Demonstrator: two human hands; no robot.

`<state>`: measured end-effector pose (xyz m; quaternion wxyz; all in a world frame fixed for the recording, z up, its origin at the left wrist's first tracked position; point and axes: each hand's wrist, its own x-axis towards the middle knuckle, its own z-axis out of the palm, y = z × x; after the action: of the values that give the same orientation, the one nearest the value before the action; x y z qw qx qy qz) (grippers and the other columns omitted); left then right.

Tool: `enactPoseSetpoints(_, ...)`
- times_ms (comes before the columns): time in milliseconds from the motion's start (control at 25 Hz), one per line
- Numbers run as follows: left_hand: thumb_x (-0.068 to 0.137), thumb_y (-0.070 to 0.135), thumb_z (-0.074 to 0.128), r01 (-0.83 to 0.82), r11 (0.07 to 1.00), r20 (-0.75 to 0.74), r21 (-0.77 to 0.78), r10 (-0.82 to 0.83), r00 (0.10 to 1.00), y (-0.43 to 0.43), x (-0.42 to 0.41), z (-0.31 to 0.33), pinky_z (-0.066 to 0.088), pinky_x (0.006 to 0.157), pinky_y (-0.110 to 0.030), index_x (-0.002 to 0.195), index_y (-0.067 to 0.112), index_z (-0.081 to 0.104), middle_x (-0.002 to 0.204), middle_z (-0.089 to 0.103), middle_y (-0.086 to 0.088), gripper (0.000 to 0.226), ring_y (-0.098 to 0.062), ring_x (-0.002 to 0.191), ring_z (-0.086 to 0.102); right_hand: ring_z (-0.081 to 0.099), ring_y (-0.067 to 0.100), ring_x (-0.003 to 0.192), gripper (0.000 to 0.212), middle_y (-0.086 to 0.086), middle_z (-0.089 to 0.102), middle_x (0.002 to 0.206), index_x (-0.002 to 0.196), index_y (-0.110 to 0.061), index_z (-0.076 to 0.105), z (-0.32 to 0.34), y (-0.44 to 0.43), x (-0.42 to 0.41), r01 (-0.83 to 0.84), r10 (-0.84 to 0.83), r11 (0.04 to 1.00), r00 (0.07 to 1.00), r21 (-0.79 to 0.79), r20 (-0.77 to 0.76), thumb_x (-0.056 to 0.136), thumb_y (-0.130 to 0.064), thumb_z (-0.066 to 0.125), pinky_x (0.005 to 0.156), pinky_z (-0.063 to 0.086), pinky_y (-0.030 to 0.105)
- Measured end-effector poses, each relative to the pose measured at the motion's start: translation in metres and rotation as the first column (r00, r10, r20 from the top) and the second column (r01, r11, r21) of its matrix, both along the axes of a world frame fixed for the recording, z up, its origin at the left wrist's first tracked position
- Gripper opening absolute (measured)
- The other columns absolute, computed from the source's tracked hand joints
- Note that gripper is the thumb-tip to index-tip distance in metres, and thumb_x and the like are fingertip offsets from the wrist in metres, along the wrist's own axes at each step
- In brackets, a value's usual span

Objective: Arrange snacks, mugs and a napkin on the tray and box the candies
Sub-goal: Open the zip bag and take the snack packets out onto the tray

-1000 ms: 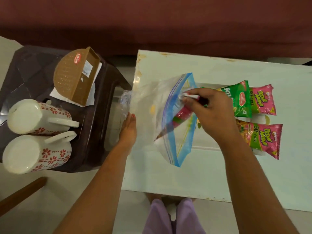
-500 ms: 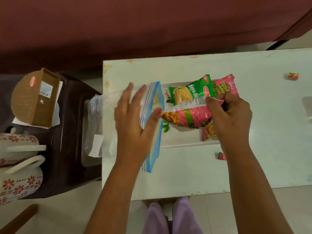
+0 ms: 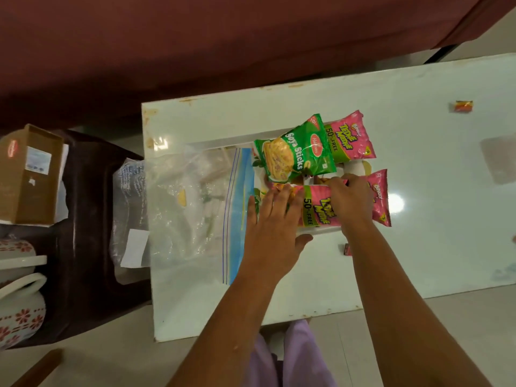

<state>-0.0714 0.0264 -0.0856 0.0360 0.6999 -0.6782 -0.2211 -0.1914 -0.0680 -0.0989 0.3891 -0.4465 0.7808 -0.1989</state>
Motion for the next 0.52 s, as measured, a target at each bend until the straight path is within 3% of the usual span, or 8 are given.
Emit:
enactPoseSetpoints(160, 0.088, 0.049, 0.053, -0.073, 0.995, -0.08, 0.067, 0.078, 0.994, -0.003, -0.011, -0.028, 0.014, 0.117, -0.049, 0.15, 0.025, 0.003, 0.159, 0.013, -0.006, 0.083, -0.028, 0.145, 0.016, 0.054, 0.027, 0.066, 0.03, 0.002, 0.051, 0.06, 0.063, -0.014, 0.046, -0.014, -0.007, -0.004, -0.032, 0.031, 0.999, 0.997, -0.007, -0.066, 0.087, -0.032, 0.049, 0.053, 0.032, 0.028)
enactPoseSetpoints(240, 0.088, 0.047, 0.055, -0.106, 0.984, -0.144, 0.146, 0.127, 0.981, -0.004, -0.02, -0.037, 0.025, 0.115, -0.045, 0.15, 0.022, 0.0, 0.159, 0.006, -0.008, 0.087, -0.029, 0.145, 0.017, 0.057, 0.022, 0.069, 0.029, -0.001, 0.056, 0.066, 0.075, -0.014, 0.05, -0.017, -0.008, -0.004, -0.078, 0.079, 0.995, 0.997, -0.054, 0.006, 0.088, -0.04, 0.056, 0.057, 0.036, 0.027)
enactPoseSetpoints(360, 0.088, 0.041, 0.057, -0.199, 0.955, -0.264, 0.221, 0.255, 0.93, -0.009, -0.03, -0.045, 0.033, 0.109, -0.041, 0.15, 0.02, -0.005, 0.16, -0.002, -0.009, 0.089, -0.033, 0.14, 0.025, 0.061, 0.014, 0.077, 0.035, -0.004, 0.063, 0.083, 0.101, -0.015, 0.053, -0.019, 0.001, -0.006, -0.203, 0.213, 0.972, 0.973, -0.116, 0.088, 0.077, -0.032, 0.073, 0.069, 0.048, 0.028)
enactPoseSetpoints(520, 0.089, 0.043, 0.054, -0.287, 0.935, -0.273, 0.209, 0.338, 0.901, -0.019, -0.041, -0.047, 0.036, 0.105, -0.042, 0.15, 0.016, 0.001, 0.159, 0.002, -0.013, 0.086, -0.037, 0.136, 0.031, 0.062, 0.011, 0.074, 0.053, -0.008, 0.062, 0.082, 0.117, -0.017, 0.046, -0.025, 0.003, -0.012, -0.206, 0.223, 0.957, 0.973, -0.204, 0.062, 0.073, -0.021, 0.076, 0.065, 0.049, 0.025)
